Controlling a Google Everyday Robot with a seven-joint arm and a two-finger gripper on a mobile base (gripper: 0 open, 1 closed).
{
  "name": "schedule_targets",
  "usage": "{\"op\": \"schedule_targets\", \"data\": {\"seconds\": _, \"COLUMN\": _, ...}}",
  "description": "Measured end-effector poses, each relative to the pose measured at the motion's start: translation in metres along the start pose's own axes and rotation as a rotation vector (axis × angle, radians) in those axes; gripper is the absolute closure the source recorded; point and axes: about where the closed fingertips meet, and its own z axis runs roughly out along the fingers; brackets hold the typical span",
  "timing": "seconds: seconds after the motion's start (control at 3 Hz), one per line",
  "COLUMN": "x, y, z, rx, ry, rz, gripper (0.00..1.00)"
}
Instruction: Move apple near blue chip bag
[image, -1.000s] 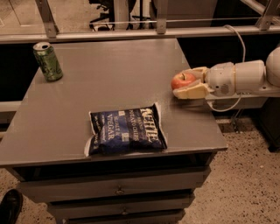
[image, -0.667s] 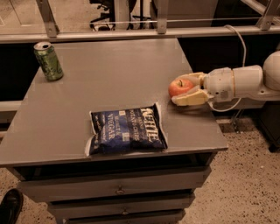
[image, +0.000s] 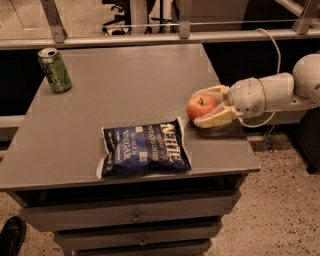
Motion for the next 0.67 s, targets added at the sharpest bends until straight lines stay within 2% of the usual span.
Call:
{"op": "schedule_targets", "data": {"seconds": 0.33, "x": -0.0027, "y": 0.0047, "z": 0.0045, "rx": -0.038, "ry": -0.002, "rz": -0.019, "gripper": 0.12}}
{"op": "schedule_targets", "data": {"seconds": 0.67, "x": -0.0029, "y": 0.0063, "z": 0.0063, "rx": -0.052, "ry": 0.001, "rz": -0.024, "gripper": 0.0}}
